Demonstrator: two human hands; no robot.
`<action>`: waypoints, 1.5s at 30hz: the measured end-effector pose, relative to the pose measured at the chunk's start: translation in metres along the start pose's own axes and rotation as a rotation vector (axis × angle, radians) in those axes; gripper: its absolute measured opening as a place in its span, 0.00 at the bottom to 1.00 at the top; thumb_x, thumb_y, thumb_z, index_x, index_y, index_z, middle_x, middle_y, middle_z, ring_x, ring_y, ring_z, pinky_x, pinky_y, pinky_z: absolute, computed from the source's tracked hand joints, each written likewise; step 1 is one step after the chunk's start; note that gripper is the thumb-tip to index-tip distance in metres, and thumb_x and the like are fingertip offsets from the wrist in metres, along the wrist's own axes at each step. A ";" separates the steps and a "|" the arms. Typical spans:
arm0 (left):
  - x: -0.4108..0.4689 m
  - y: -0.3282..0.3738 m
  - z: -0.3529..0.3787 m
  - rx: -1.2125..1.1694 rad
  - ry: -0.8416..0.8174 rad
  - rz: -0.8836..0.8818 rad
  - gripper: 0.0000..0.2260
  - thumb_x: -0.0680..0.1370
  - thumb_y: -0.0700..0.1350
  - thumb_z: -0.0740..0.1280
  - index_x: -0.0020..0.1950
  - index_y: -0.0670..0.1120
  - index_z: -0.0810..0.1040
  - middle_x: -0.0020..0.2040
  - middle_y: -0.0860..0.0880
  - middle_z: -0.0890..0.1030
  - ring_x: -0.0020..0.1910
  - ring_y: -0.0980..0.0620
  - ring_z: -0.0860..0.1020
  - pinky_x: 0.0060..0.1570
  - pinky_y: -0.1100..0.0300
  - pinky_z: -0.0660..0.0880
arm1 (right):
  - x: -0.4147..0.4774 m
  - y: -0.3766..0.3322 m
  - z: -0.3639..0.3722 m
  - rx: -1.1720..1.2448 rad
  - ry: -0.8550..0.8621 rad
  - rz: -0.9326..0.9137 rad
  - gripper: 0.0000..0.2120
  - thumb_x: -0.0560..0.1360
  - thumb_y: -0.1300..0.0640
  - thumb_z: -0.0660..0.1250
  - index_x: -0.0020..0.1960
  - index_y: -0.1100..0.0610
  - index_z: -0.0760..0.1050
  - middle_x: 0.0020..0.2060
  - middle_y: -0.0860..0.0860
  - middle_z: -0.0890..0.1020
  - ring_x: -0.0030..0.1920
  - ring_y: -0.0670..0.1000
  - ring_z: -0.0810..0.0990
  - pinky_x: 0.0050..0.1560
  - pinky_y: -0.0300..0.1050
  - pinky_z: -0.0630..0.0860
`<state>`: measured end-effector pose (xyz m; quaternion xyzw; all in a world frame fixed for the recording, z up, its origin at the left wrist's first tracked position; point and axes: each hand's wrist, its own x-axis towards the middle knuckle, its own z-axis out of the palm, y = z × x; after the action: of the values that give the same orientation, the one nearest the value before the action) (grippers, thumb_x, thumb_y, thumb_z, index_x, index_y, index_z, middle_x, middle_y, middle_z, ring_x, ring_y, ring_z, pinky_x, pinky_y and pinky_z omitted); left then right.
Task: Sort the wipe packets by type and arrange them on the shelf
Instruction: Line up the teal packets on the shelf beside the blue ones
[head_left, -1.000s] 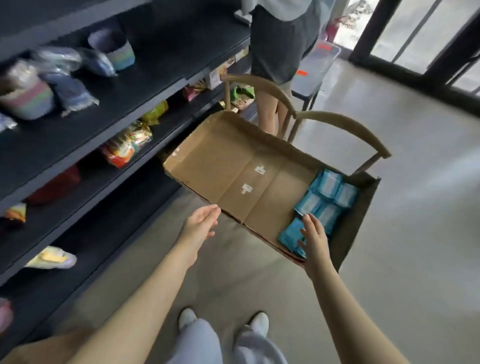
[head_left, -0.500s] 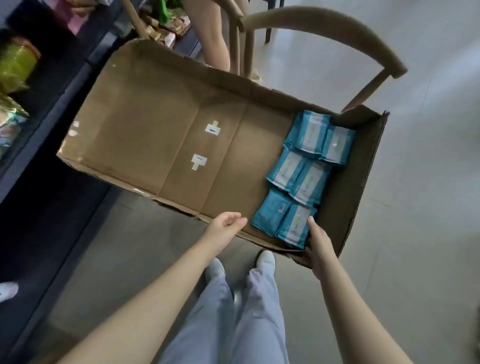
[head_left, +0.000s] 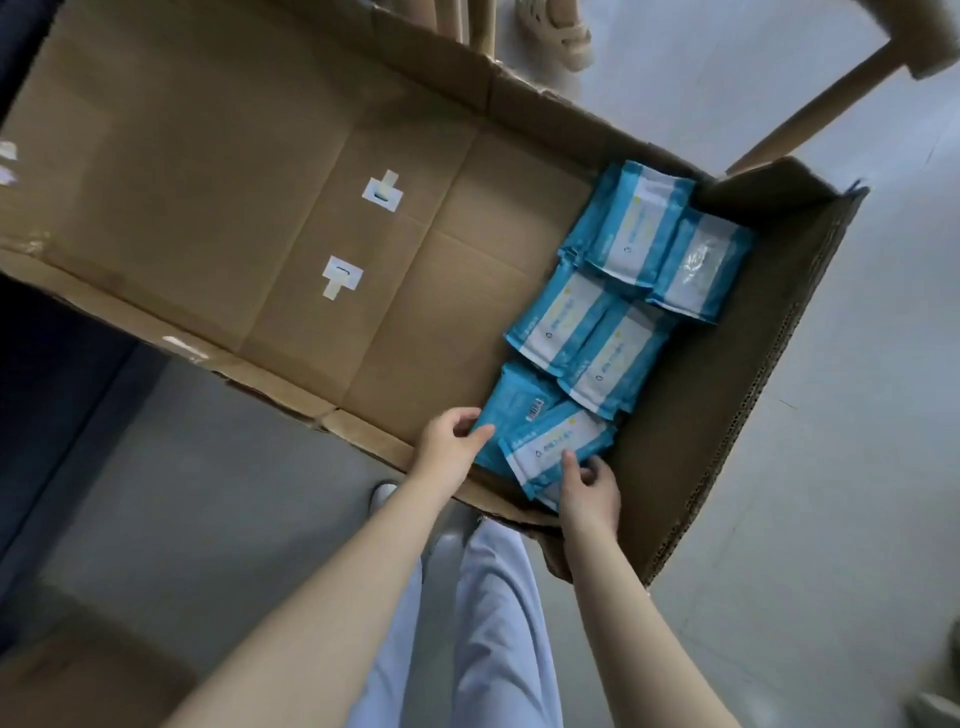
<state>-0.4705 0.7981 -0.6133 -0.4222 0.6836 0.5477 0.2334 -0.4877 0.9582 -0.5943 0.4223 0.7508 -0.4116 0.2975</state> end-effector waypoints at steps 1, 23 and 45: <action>0.001 -0.002 0.000 -0.007 0.011 0.016 0.14 0.77 0.43 0.71 0.62 0.43 0.79 0.55 0.48 0.81 0.53 0.54 0.77 0.51 0.64 0.71 | 0.002 -0.001 0.002 0.006 0.006 0.015 0.23 0.79 0.48 0.67 0.70 0.58 0.70 0.51 0.50 0.79 0.51 0.51 0.79 0.54 0.47 0.75; -0.118 0.029 -0.124 -0.922 0.072 -0.098 0.06 0.80 0.41 0.67 0.54 0.41 0.78 0.52 0.41 0.83 0.48 0.47 0.81 0.46 0.54 0.80 | -0.116 -0.078 0.007 0.533 -0.521 0.276 0.16 0.79 0.63 0.67 0.66 0.59 0.72 0.59 0.58 0.82 0.56 0.56 0.82 0.38 0.45 0.83; -0.532 -0.057 -0.506 -1.595 0.697 0.848 0.19 0.81 0.51 0.61 0.70 0.46 0.72 0.63 0.42 0.81 0.62 0.42 0.79 0.62 0.43 0.75 | -0.674 -0.148 0.186 0.027 -1.526 -0.523 0.18 0.78 0.58 0.68 0.67 0.55 0.71 0.56 0.54 0.83 0.45 0.48 0.82 0.37 0.38 0.79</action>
<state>-0.0657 0.4877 -0.0813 -0.3136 0.2374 0.7333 -0.5546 -0.2852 0.4891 -0.0951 -0.1610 0.4102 -0.6520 0.6170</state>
